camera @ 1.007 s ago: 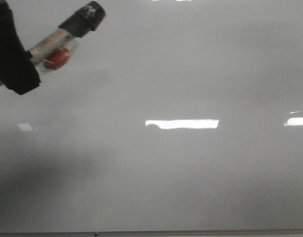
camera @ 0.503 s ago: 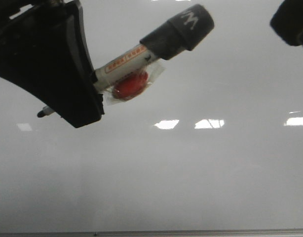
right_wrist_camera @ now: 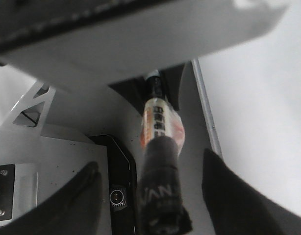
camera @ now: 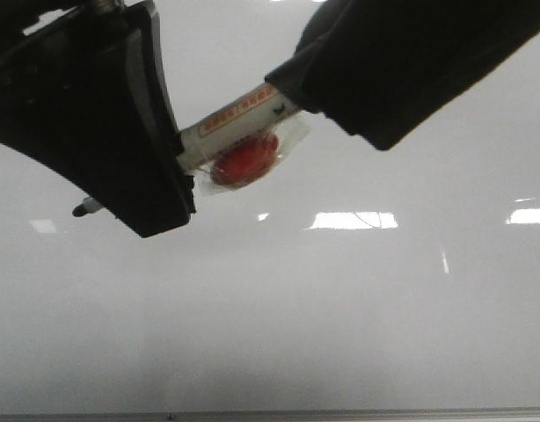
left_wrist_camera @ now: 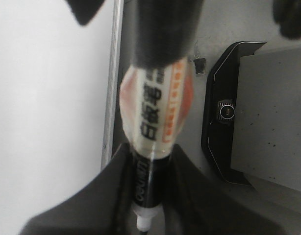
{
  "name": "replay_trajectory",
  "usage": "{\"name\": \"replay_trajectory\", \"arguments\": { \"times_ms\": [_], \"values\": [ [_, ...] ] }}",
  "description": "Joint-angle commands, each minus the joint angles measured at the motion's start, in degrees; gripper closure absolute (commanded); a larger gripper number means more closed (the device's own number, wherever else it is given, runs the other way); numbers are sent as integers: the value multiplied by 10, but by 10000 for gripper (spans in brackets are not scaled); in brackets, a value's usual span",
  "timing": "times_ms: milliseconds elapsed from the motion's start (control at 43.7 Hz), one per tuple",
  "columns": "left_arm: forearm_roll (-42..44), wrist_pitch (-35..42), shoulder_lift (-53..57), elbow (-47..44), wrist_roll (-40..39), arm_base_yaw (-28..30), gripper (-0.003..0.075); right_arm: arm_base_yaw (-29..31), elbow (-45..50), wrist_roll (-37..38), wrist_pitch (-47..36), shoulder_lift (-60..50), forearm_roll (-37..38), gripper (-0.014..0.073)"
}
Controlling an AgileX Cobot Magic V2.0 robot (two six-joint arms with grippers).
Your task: Write number 7 on whiteboard
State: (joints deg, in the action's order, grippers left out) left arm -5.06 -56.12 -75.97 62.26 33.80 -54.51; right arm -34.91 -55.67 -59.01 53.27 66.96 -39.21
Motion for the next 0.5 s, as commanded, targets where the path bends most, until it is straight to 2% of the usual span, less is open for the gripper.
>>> {"name": "replay_trajectory", "arguments": {
  "times_ms": [0,137,366,458,480],
  "values": [
    [-10,21,15,21,0,-5,741,-2,-21,-8,-19,-7,-30,182],
    [-10,22,15,21,0,-5,741,-2,-21,-8,-17,-8,-31,335],
    [-10,22,15,21,0,-5,736,-2,-21,-7,-16,-8,-31,516],
    [-12,22,15,21,-1,-5,664,-2,-21,-7,-16,-8,-31,561],
    [-12,23,15,21,-1,-5,612,-2,-21,-7,-16,-8,-31,576]
  ]
}}
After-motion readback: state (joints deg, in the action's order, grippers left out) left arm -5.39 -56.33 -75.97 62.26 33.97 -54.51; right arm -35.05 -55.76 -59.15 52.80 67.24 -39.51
